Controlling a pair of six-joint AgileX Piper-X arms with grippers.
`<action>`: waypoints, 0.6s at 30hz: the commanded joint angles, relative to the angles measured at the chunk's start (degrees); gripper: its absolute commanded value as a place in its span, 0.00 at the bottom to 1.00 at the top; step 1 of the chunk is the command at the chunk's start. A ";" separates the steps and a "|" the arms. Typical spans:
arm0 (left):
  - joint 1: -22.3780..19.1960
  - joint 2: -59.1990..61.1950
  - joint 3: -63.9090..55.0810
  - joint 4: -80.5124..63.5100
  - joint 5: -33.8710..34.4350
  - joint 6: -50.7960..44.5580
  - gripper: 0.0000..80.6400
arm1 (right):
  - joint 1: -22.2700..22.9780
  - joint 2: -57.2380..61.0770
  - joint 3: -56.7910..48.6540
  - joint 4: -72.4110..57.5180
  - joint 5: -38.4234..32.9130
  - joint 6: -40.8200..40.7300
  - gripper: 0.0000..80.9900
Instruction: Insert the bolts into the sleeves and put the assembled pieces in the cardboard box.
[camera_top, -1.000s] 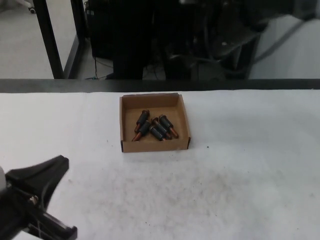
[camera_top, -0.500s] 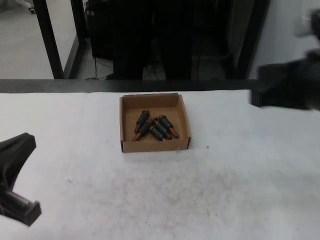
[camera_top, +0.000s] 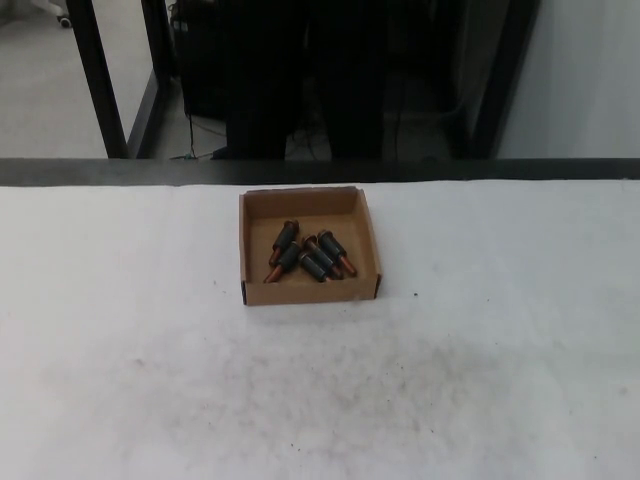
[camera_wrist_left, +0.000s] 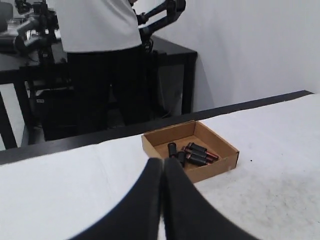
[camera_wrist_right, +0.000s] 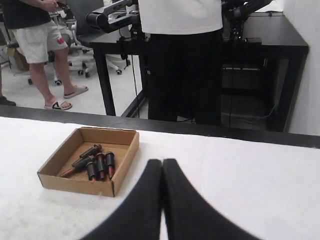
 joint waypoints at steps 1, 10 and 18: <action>0.00 0.00 -1.57 3.08 -1.27 -3.15 0.01 | -0.03 -3.92 0.80 3.14 0.55 0.37 0.00; -0.03 0.00 -1.86 6.19 -6.47 -9.57 0.01 | -0.03 -15.22 0.94 18.10 2.40 -0.59 0.00; -0.03 0.00 -1.86 7.01 -10.21 -8.03 0.01 | -0.03 -15.22 2.06 17.57 10.99 -3.18 0.00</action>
